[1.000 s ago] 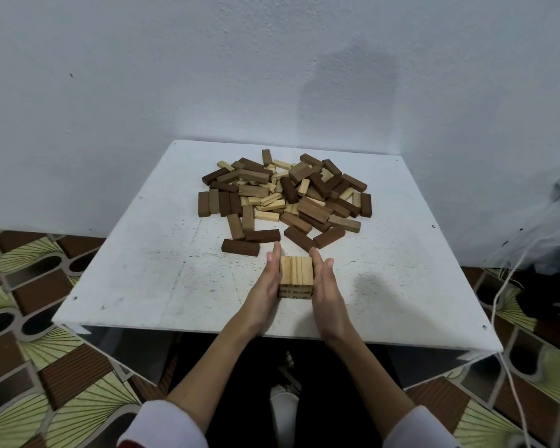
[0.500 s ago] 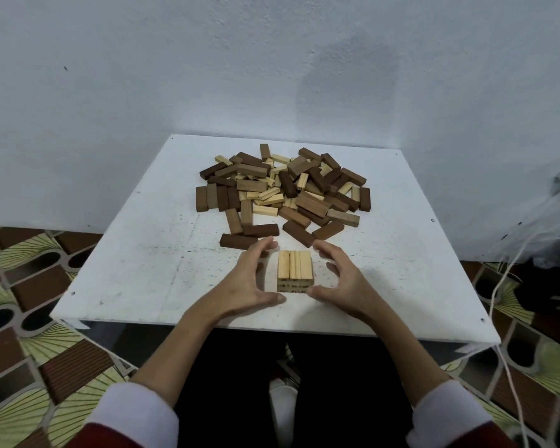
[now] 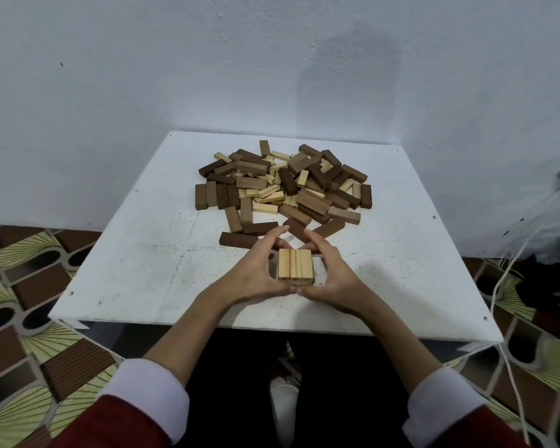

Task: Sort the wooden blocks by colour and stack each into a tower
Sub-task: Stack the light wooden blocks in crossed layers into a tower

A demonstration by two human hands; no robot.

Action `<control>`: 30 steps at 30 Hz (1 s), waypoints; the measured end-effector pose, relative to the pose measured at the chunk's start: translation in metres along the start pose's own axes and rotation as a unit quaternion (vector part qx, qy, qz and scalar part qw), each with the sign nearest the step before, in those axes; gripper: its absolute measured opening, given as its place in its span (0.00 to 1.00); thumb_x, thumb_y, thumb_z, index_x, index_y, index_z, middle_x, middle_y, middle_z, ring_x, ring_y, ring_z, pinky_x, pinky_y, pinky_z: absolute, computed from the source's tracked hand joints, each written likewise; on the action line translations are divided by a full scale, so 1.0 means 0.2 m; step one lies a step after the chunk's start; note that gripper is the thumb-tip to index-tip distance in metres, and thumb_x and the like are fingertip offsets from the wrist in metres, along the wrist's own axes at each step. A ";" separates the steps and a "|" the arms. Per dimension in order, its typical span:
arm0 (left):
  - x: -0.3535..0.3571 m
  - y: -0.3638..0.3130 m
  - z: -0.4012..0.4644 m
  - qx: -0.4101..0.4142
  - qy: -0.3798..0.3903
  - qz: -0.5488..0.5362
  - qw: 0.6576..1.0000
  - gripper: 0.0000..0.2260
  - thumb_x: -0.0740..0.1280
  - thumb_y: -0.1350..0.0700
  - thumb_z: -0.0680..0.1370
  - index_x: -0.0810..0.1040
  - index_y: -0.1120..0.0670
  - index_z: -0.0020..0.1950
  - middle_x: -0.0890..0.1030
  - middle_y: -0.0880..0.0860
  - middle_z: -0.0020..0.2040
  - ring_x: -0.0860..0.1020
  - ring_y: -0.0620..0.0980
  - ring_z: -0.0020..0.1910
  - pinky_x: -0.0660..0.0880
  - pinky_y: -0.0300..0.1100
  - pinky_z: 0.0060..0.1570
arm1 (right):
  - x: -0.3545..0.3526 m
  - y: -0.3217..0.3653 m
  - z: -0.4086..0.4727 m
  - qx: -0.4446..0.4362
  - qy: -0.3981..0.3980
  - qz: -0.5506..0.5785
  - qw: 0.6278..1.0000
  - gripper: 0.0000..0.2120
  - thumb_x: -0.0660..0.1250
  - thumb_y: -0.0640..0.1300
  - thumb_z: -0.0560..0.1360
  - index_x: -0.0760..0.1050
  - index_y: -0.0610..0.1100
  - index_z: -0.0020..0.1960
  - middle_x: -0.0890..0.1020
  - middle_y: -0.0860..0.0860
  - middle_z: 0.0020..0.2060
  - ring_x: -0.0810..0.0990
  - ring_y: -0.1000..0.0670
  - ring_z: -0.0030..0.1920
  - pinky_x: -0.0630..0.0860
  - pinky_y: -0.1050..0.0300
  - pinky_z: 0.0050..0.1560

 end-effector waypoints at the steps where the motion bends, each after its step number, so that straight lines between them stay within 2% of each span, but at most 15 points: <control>1: 0.00 0.00 0.00 -0.003 0.001 0.002 1.000 0.46 0.78 0.57 0.65 0.54 0.47 0.75 0.71 0.45 0.58 0.67 0.36 0.58 0.61 0.20 0.53 | 0.00 0.00 0.00 -0.001 -0.002 -0.001 1.000 0.46 0.76 0.42 0.66 0.52 0.50 0.75 0.66 0.56 0.60 0.63 0.51 0.66 0.66 0.47 0.68; 6: 0.01 0.00 -0.01 -0.007 -0.003 -0.002 1.000 0.44 0.78 0.59 0.66 0.55 0.47 0.74 0.70 0.47 0.59 0.70 0.43 0.60 0.62 0.18 0.50 | 0.01 -0.02 0.00 -0.006 -0.015 0.004 1.000 0.45 0.76 0.43 0.66 0.54 0.51 0.75 0.67 0.55 0.60 0.65 0.52 0.65 0.68 0.48 0.67; 12: 0.02 0.00 -0.01 -0.013 -0.006 -0.003 1.000 0.44 0.78 0.58 0.66 0.55 0.46 0.74 0.70 0.47 0.59 0.70 0.44 0.62 0.63 0.22 0.53 | 0.02 -0.03 0.00 -0.005 -0.021 0.001 1.000 0.45 0.76 0.41 0.66 0.54 0.52 0.75 0.68 0.55 0.61 0.65 0.52 0.66 0.68 0.48 0.67; 22: 0.01 0.00 -0.02 -0.011 -0.015 -0.009 1.000 0.43 0.77 0.59 0.66 0.56 0.47 0.74 0.71 0.44 0.57 0.70 0.42 0.59 0.64 0.19 0.50 | 0.02 -0.01 -0.01 -0.011 -0.023 -0.004 1.000 0.43 0.75 0.39 0.67 0.55 0.52 0.74 0.67 0.54 0.63 0.65 0.54 0.65 0.67 0.54 0.67; 30: 0.01 -0.01 -0.03 -0.013 -0.020 -0.018 1.000 0.43 0.78 0.58 0.66 0.56 0.46 0.74 0.71 0.41 0.56 0.70 0.43 0.61 0.64 0.20 0.50 | 0.02 -0.02 -0.01 -0.014 -0.027 0.002 1.000 0.44 0.76 0.41 0.66 0.56 0.53 0.74 0.68 0.54 0.64 0.66 0.52 0.65 0.68 0.48 0.67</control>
Point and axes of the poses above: each hand's wrist, its own z-axis towards the middle knuckle, its own x-axis out of the palm, y = z × x, the point moved 4 cm from there along z, towards the middle knuckle
